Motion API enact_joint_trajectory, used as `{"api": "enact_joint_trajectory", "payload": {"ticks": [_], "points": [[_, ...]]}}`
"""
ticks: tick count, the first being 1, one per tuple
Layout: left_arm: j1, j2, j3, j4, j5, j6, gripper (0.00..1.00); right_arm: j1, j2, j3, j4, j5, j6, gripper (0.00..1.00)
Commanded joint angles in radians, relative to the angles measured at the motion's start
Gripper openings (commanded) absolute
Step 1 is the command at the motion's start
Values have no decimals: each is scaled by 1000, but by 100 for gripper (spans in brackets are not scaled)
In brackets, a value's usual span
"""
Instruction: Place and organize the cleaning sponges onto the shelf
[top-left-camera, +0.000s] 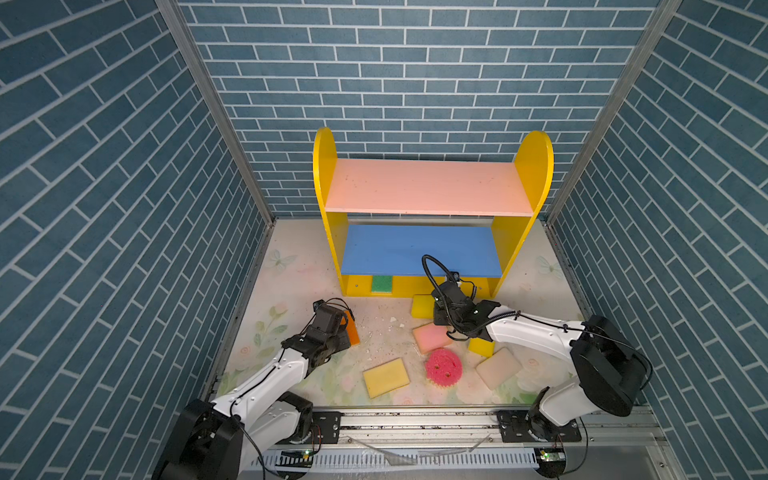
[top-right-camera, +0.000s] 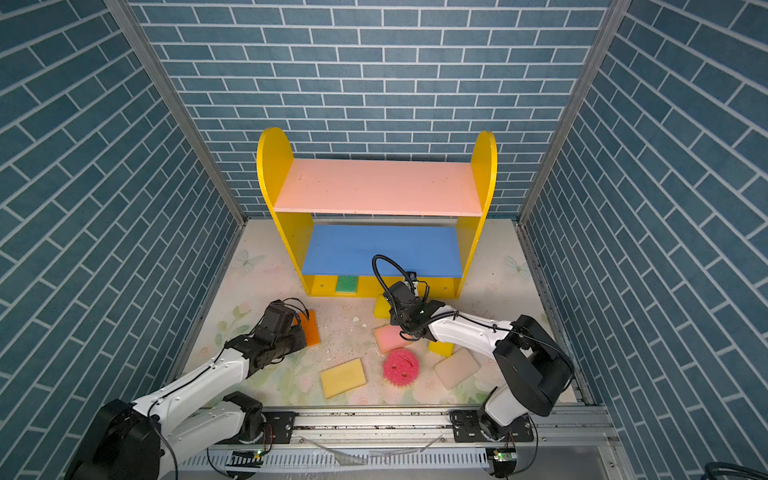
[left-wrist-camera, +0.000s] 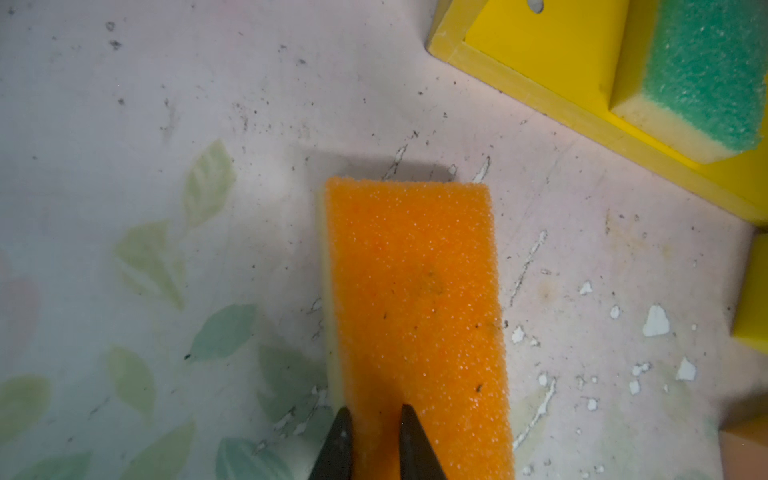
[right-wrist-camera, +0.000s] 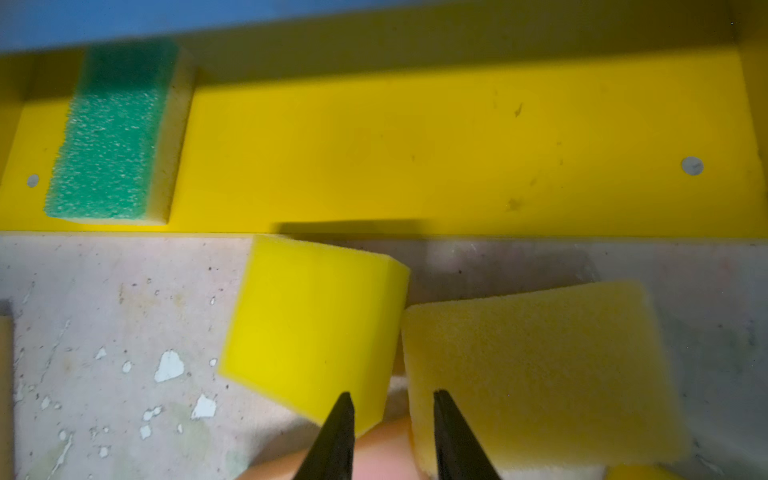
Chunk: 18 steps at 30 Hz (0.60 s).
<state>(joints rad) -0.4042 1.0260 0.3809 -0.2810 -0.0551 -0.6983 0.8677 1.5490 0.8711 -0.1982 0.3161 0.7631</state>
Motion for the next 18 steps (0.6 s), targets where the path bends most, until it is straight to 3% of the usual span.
{"api": "enact_joint_trajectory", "payload": {"ticks": [1, 10, 18], "points": [[5, -1, 0, -14, 26, 16, 18, -9, 32, 54, 18, -25, 47, 34], [5, -27, 19, -37, 35, 39, 18, -21, 21, 2, 147, -55, 73, 31], [5, -24, 12, -19, 47, 30, 18, -29, 79, 38, 104, -67, 97, 30]]}}
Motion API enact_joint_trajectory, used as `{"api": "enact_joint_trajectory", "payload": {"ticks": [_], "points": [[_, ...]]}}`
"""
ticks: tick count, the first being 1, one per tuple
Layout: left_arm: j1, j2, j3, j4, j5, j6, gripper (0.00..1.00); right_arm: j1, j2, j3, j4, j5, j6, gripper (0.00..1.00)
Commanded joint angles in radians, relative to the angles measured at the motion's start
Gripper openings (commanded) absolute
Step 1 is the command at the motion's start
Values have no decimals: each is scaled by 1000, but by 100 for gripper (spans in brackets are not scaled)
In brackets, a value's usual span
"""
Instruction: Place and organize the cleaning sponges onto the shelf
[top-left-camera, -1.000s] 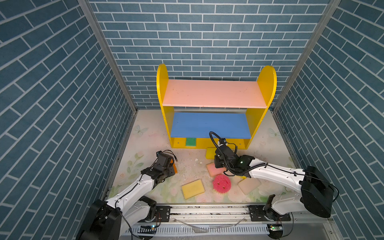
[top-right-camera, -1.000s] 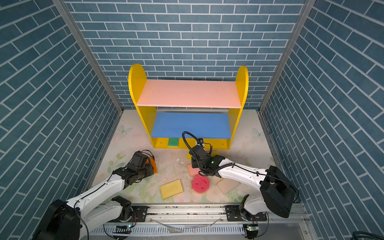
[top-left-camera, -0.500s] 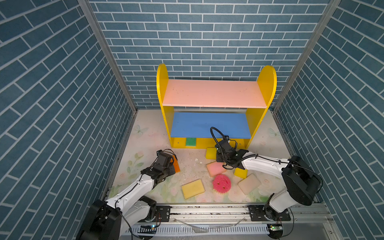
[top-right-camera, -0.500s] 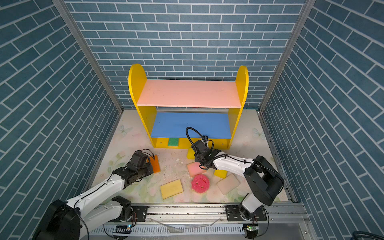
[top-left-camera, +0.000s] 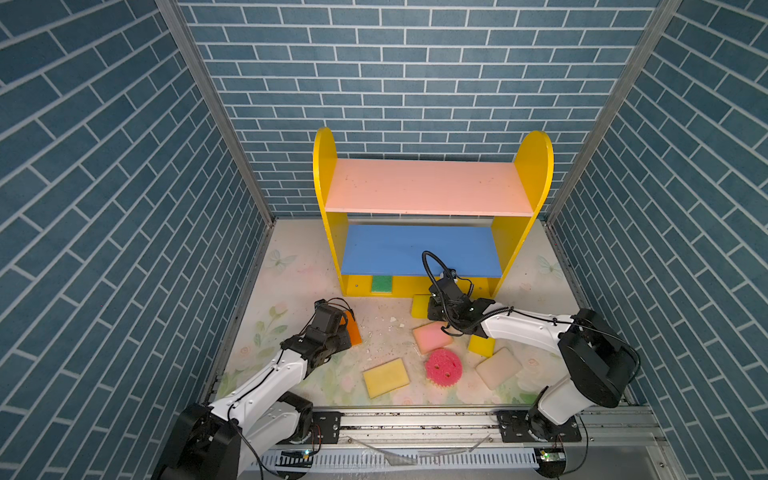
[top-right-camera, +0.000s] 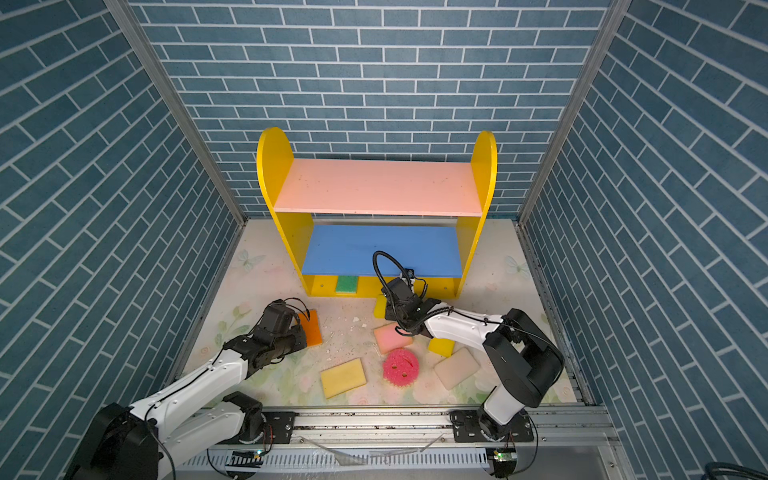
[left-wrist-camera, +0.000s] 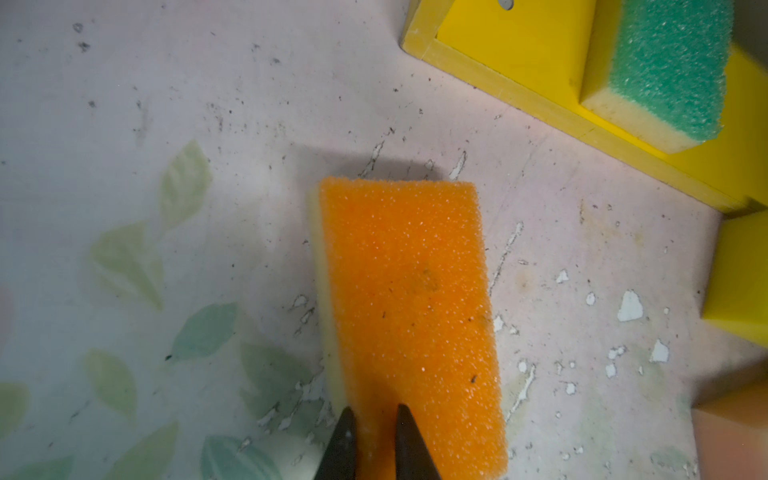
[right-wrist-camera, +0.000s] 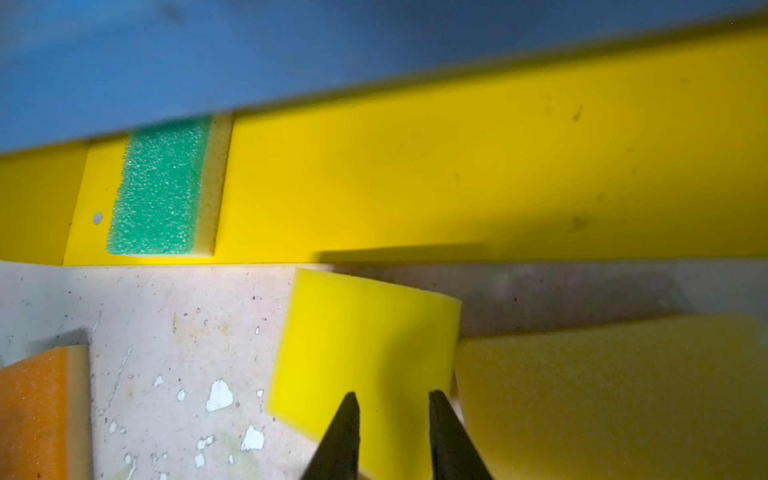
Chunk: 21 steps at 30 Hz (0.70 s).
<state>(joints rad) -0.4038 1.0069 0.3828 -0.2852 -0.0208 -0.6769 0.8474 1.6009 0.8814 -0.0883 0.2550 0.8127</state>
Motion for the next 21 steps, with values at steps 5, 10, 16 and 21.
{"api": "enact_joint_trajectory", "payload": {"ticks": [5, 10, 16, 21], "points": [[5, -8, 11, -23, 19, 7, 18, -9, 37, 13, 8, -11, 62, 30], [5, -5, 16, -25, 17, 6, 18, -9, 40, -4, 40, -45, 66, 11], [5, -11, 15, -8, 31, 1, 19, -10, -98, -43, 18, -33, 23, 0], [4, -9, 36, -1, 50, 30, 18, -10, -370, -85, -250, 79, 59, 0]]}}
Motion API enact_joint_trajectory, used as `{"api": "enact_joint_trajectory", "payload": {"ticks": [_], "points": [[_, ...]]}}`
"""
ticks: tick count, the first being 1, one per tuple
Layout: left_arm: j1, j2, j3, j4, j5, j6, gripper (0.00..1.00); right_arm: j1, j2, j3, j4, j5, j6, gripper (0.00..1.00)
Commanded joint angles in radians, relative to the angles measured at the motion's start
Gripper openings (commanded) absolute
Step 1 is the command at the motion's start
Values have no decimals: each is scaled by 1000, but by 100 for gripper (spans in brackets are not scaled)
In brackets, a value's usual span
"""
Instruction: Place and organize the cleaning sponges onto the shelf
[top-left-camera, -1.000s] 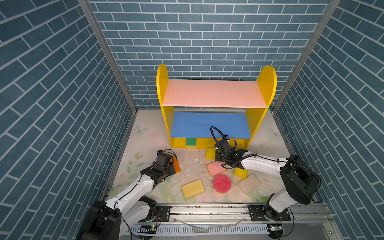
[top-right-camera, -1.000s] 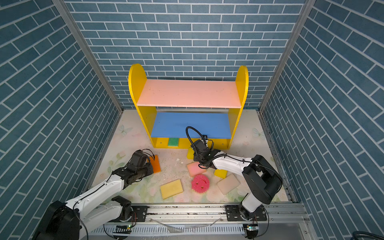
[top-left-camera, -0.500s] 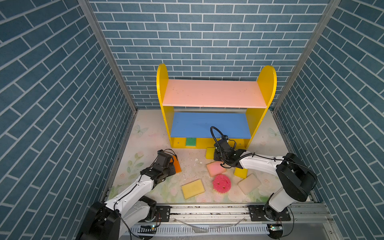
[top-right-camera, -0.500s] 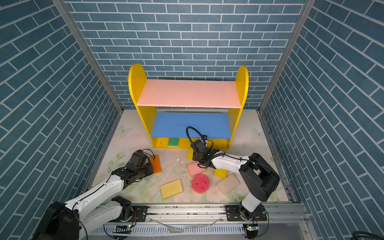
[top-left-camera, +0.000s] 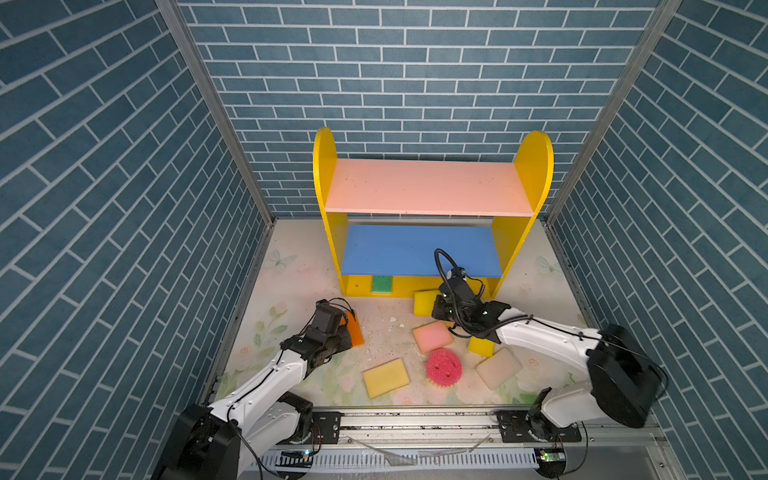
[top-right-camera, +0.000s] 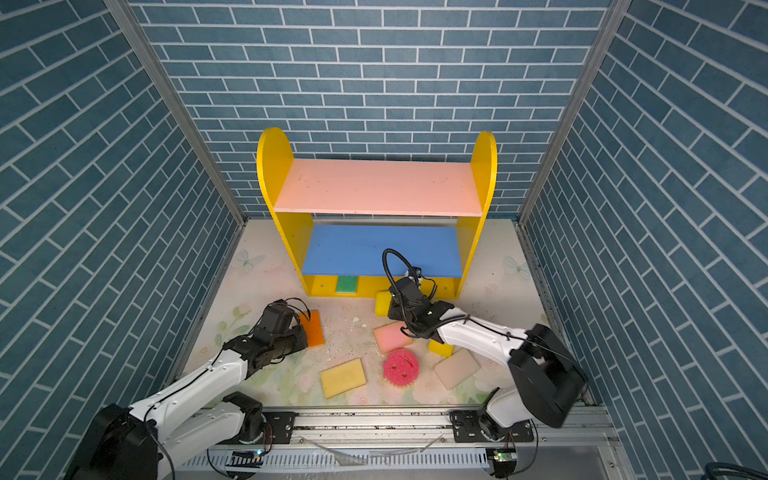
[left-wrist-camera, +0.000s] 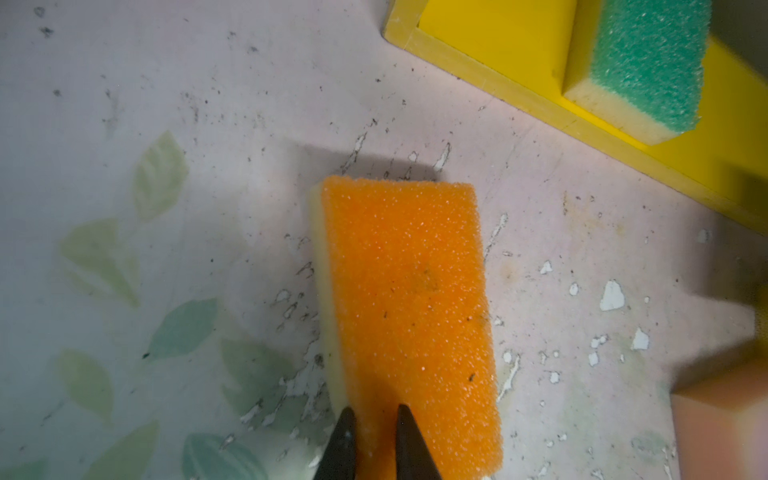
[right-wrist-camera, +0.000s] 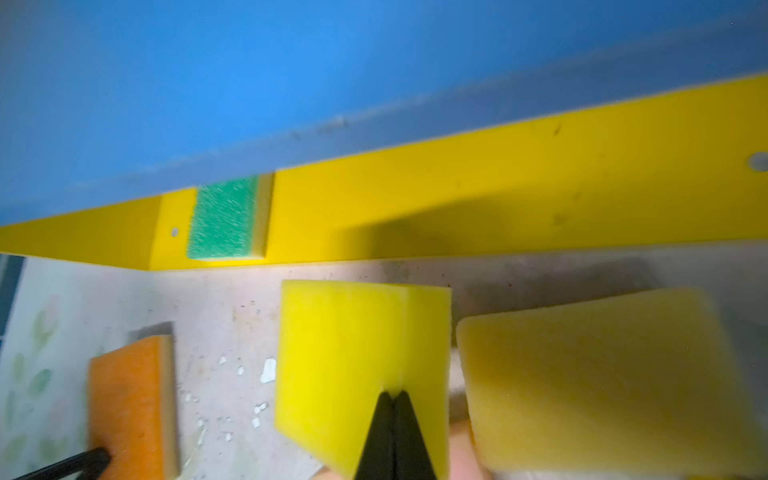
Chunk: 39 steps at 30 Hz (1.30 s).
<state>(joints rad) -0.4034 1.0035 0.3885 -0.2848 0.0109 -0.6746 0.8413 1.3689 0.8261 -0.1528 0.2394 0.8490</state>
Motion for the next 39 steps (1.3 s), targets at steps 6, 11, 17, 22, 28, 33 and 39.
{"api": "enact_joint_trajectory", "payload": {"ticks": [6, 11, 17, 22, 28, 33, 39], "points": [[-5, -27, 59, 10, 37, 38, 18, -20, -456, -86, -610, 310, 212, 0], [-60, -50, 87, 4, 28, 15, 17, -96, -709, -148, -872, 426, 383, 0], [-210, -9, 163, 9, -35, -1, 18, -321, -809, -182, -866, 364, 282, 0], [-276, 39, 221, 34, -48, -8, 18, -587, -667, -242, -631, 64, 113, 0], [-327, 49, 260, 69, -61, -18, 18, -778, -499, -328, -353, -208, 91, 0], [-365, 90, 290, 80, -59, -13, 18, -796, -452, -332, -348, -205, 93, 26], [-373, 125, 294, 120, -46, -21, 18, -798, -570, -279, -495, -147, 63, 53]]}}
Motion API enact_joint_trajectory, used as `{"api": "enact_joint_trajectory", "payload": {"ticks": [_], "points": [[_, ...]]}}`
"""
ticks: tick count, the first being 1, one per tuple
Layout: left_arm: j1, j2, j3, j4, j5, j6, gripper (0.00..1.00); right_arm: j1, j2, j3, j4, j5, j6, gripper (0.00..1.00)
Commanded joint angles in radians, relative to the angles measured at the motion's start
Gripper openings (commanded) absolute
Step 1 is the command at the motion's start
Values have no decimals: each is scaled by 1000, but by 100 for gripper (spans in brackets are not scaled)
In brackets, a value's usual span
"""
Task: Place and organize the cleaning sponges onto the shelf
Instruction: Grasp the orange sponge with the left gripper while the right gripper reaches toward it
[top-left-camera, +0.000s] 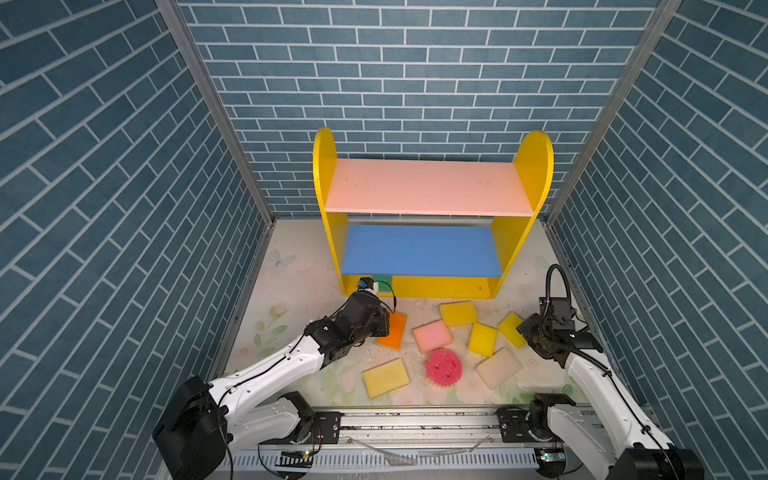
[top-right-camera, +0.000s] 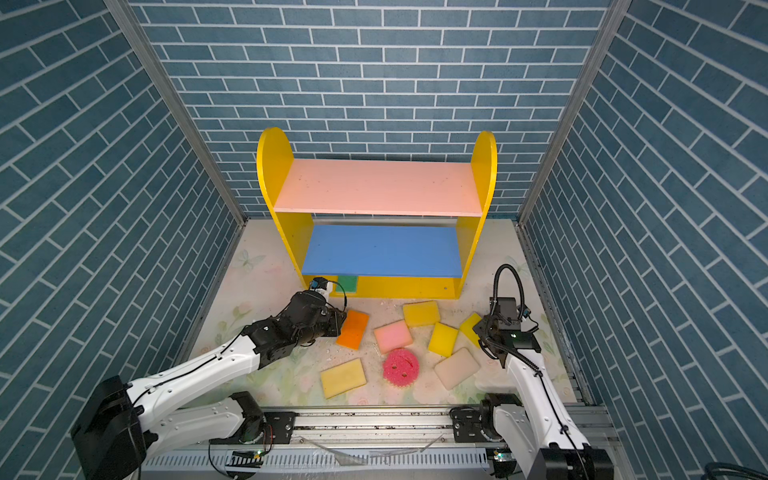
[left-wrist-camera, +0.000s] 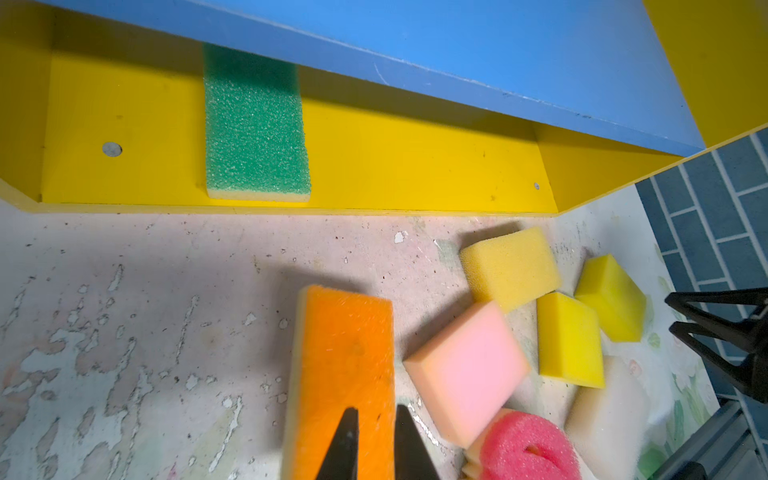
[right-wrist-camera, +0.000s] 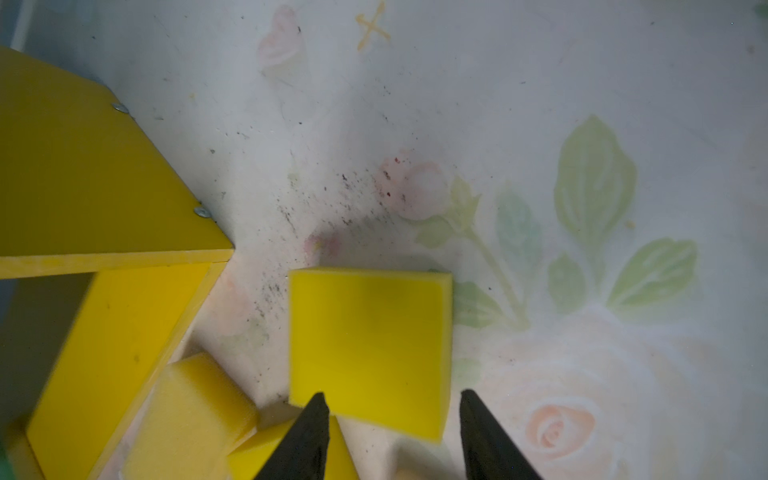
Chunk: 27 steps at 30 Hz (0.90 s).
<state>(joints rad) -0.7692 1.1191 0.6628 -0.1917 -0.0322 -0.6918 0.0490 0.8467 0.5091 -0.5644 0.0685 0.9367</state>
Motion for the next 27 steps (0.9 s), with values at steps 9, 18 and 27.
{"api": "enact_joint_trajectory", "payload": {"ticks": [9, 18, 27], "points": [[-7, 5, 20, -34, -56, 28, 21, 329, -130, 144, -149, 127, 7, 47], [7, -31, -69, -128, -98, -13, 46, 1043, 284, 338, -19, 475, -4, 45], [11, -66, -148, -104, -83, -58, 56, 1095, 696, 543, 283, 202, -187, 12]]}}
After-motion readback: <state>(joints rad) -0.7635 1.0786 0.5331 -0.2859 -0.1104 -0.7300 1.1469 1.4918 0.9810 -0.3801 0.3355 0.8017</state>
